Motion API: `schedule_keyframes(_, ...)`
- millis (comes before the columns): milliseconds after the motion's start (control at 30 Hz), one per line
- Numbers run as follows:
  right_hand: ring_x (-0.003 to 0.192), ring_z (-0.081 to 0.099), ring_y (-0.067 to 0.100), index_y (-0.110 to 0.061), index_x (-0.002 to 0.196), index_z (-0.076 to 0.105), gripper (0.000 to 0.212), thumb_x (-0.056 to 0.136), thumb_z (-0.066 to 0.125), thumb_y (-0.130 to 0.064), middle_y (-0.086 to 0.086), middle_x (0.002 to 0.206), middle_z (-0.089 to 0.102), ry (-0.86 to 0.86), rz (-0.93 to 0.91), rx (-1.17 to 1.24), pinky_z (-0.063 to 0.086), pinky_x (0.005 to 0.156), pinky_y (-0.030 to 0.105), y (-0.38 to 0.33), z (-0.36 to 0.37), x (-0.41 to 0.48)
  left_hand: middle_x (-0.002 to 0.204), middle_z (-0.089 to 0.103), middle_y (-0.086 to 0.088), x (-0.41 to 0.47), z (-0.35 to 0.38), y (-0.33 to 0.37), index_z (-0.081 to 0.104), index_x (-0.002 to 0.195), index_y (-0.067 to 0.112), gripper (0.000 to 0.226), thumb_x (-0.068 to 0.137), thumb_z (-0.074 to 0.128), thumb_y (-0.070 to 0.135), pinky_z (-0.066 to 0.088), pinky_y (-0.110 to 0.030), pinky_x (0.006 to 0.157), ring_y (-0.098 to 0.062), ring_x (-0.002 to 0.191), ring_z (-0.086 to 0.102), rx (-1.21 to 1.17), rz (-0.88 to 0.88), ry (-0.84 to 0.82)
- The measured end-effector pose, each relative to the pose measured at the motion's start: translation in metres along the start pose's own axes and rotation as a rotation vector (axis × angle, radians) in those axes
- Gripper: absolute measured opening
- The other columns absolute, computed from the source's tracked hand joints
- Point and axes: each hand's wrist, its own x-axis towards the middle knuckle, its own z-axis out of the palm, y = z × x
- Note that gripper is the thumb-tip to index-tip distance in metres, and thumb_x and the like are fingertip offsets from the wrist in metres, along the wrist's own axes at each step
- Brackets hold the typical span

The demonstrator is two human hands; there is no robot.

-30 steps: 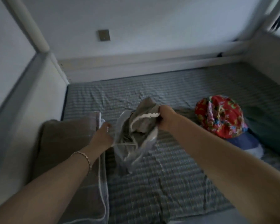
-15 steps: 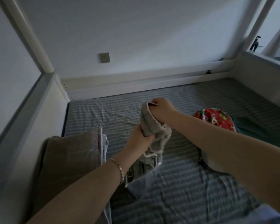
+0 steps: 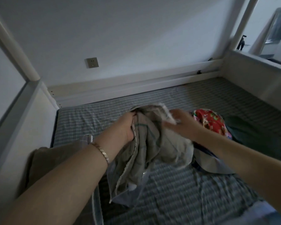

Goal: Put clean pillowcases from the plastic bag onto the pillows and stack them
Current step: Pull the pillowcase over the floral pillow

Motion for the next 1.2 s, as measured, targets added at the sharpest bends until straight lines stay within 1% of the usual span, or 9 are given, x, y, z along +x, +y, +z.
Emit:
schedule_keyframes(167,0.099,0.054,0.006,-0.017,0.123,0.047,0.057,0.076,0.074,-0.035,-0.011,0.108,0.056,-0.176,-0.143,0.171,0.045,0.082,0.022,-0.008,0.032,-0.023,0.075,0.066,-0.013,0.011,0.011,0.003,0.067,0.077,0.008,0.052,0.092,0.046,0.053,0.05,-0.037,0.077,-0.025,0.071,0.063,0.093,-0.028,-0.216)
schedule_keyframes(300,0.081,0.057,0.017,-0.012,0.086,0.056,0.008,0.081,0.061,-0.008,-0.001,0.08,0.059,0.006,-0.203,0.034,0.039,0.058,0.014,0.001,0.02,-0.018,0.081,0.071,-0.013,0.0,0.004,0.005,0.07,0.082,0.006,0.015,0.078,0.064,0.019,0.057,-0.033,0.072,-0.023,0.07,0.069,0.305,0.033,-0.337)
schedule_keyframes(433,0.078,0.054,0.014,-0.007,0.089,0.063,0.009,0.086,0.057,-0.002,-0.002,0.077,0.059,0.113,-0.082,0.22,0.042,0.058,0.016,0.006,0.009,-0.019,0.098,0.066,-0.01,-0.004,-0.008,-0.005,0.061,0.102,0.011,0.026,0.082,0.059,-0.005,0.055,-0.029,0.077,-0.022,0.088,0.064,0.483,0.193,-0.31)
schedule_keyframes(567,0.077,0.061,0.023,0.002,0.099,0.062,0.016,0.09,0.049,0.003,0.013,0.089,0.063,0.135,0.249,0.921,0.055,0.067,0.028,-0.005,0.004,-0.015,0.103,0.065,0.006,-0.018,-0.005,-0.041,0.057,0.112,0.023,0.031,0.083,0.067,0.018,0.051,-0.019,0.081,-0.009,0.092,0.062,0.762,0.2,-0.356)
schedule_keyframes(667,0.062,0.062,0.016,-0.005,0.083,0.062,0.015,0.09,0.051,0.002,0.006,0.071,0.065,0.213,0.306,1.058,0.055,0.06,0.024,-0.004,-0.016,-0.008,0.095,0.068,-0.005,-0.006,-0.005,-0.07,0.068,0.1,0.017,0.02,0.086,0.065,0.031,0.051,-0.033,0.085,-0.018,0.089,0.062,1.026,0.334,-0.109)
schedule_keyframes(800,0.091,0.055,0.018,-0.006,0.115,0.057,0.032,0.087,0.063,-0.021,0.006,0.104,0.058,0.439,0.239,0.258,0.043,0.074,0.023,0.032,-0.052,-0.002,0.102,0.065,-0.018,0.008,0.008,-0.068,0.065,0.106,0.005,0.032,0.096,0.048,0.031,0.05,-0.042,0.088,-0.029,0.096,0.062,0.56,0.19,0.188)
schedule_keyframes(933,0.103,0.048,0.02,-0.021,0.11,0.053,0.062,0.068,0.066,-0.066,0.007,0.111,0.049,0.298,0.056,0.107,0.042,0.08,0.026,0.042,-0.022,-0.034,0.082,0.068,-0.019,0.008,0.038,-0.051,0.066,0.086,-0.002,0.045,0.101,0.029,0.018,0.053,-0.044,0.073,-0.027,0.071,0.066,-0.06,-0.119,-0.005)
schedule_keyframes(1033,0.109,0.047,0.008,-0.02,0.124,0.048,0.081,0.058,0.078,-0.056,-0.005,0.119,0.05,-0.008,-0.139,0.136,0.041,0.091,0.023,0.039,0.018,-0.07,0.062,0.063,-0.014,0.004,0.055,-0.046,0.057,0.073,-0.002,0.041,0.096,0.024,0.006,0.055,-0.028,0.053,-0.021,0.053,0.064,-0.089,-0.055,-0.096)
schedule_keyframes(1200,0.072,0.055,0.0,-0.022,0.086,0.056,0.022,0.076,0.075,-0.015,-0.012,0.08,0.058,0.067,-0.123,0.428,0.042,0.068,0.021,0.047,0.022,-0.074,0.072,0.049,-0.01,-0.006,0.06,-0.038,0.048,0.07,0.008,0.037,0.099,0.032,0.025,0.048,-0.026,0.057,-0.02,0.065,0.05,0.154,-0.125,-0.222)
